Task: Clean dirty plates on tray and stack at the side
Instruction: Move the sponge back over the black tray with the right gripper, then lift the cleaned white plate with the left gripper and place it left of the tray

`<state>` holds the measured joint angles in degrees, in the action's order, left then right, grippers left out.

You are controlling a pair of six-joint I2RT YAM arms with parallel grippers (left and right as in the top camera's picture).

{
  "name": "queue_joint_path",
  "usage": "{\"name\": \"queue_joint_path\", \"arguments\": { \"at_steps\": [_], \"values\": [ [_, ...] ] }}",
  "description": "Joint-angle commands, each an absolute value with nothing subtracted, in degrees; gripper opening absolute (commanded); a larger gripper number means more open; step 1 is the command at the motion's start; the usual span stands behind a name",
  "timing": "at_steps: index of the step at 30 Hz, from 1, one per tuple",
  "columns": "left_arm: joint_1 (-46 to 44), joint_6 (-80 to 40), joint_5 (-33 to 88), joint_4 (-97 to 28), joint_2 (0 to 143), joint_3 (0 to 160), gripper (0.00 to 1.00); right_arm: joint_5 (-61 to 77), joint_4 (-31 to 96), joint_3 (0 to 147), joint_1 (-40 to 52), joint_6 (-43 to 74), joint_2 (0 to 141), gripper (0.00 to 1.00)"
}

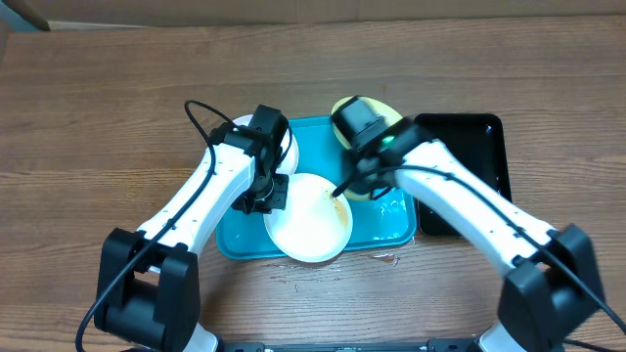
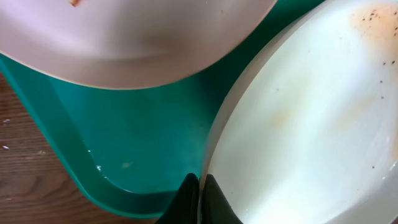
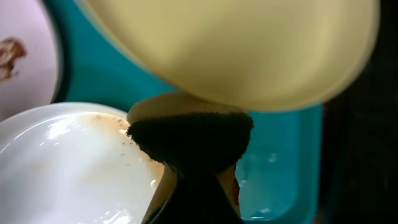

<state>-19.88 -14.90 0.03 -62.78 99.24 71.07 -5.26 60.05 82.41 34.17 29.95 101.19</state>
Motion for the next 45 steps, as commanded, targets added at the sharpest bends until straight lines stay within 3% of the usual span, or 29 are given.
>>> {"name": "queue_joint_path", "arguments": {
  "at_steps": [1,6,14,19,26,35,45],
  "values": [
    [-19.9,-15.9,-2.1,-63.0,95.7,73.3,0.04,-1.8,61.8,83.9,26.7,27.6,98.4,0.04],
    [-19.9,-15.9,-2.0,-63.2,94.7,73.3,0.04,7.0,63.4,83.5,22.0,22.3,98.4,0.04],
    [-19.9,-15.9,-3.2,-63.7,94.3,73.4,0.04,5.0,65.1,83.5,20.2,22.7,98.4,0.04],
    [-19.9,-15.9,-6.7,-64.7,92.5,75.3,0.04,6.4,66.3,83.5,13.0,22.3,98.3,0.04],
    [-20.0,-15.8,-11.7,-64.5,91.5,83.3,0.04,9.1,68.2,83.5,3.4,10.9,98.4,0.04],
    [-28.1,-14.7,-31.5,-60.0,91.5,84.4,0.04,9.1,68.0,83.5,-1.8,10.4,98.4,0.04],
    [-37.7,-9.7,-43.2,-51.0,94.3,84.4,0.04,8.9,67.8,83.5,-3.3,8.5,98.4,0.04]
  ]
}}
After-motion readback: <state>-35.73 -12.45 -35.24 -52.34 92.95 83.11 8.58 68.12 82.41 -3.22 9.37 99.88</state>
